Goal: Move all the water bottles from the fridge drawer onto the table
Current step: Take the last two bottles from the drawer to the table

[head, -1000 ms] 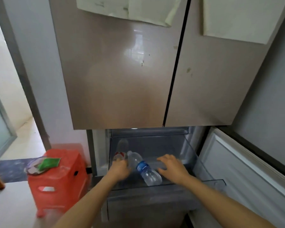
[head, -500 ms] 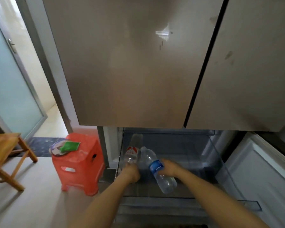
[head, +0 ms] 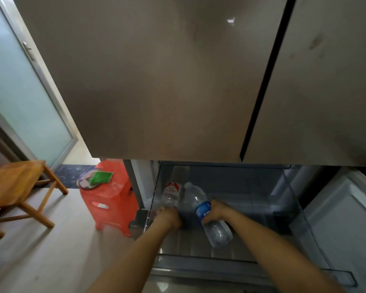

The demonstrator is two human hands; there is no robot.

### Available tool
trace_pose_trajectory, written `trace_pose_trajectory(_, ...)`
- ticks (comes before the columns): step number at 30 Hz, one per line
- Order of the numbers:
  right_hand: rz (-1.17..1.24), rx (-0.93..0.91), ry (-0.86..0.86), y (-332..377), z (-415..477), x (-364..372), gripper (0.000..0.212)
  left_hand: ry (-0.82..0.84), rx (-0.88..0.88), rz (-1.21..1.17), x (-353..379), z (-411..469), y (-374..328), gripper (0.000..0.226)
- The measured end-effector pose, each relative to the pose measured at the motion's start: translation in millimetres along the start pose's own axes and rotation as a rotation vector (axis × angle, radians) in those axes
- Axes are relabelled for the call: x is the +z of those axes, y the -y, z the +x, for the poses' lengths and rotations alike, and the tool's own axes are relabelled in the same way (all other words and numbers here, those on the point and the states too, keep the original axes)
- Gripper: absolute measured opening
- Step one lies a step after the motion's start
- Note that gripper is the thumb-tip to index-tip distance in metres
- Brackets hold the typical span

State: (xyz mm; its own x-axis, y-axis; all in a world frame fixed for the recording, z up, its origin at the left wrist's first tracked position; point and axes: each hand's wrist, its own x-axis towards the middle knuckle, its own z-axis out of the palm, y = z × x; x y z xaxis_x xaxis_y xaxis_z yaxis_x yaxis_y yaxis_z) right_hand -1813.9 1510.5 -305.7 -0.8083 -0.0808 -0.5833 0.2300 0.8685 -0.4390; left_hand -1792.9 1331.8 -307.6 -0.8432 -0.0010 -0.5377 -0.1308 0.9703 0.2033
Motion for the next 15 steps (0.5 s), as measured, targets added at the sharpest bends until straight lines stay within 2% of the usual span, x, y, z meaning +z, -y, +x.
trace_pose_trajectory(2,-0.086,-0.001,0.017,-4.2,1.3,-2.7,0.079,-0.013,0.014,0.014,2.2,4.9,-0.2,0.052)
trace_pose_trajectory(7,-0.392,-0.021,0.047,-29.9,-4.8,-19.6,0.096,-0.049,0.005,0.080,8.5,12.0,0.5,0.052)
trace_pose_trajectory(12,-0.585,-0.033,0.033,-46.3,-12.0,-36.0,0.088,-0.086,0.030,0.051,12.2,16.8,-0.1,0.052)
trace_pose_trajectory(15,-0.549,-0.130,-0.016,-28.8,-17.9,-27.2,0.093,-0.067,0.027,0.058,16.6,21.1,-1.0,0.055)
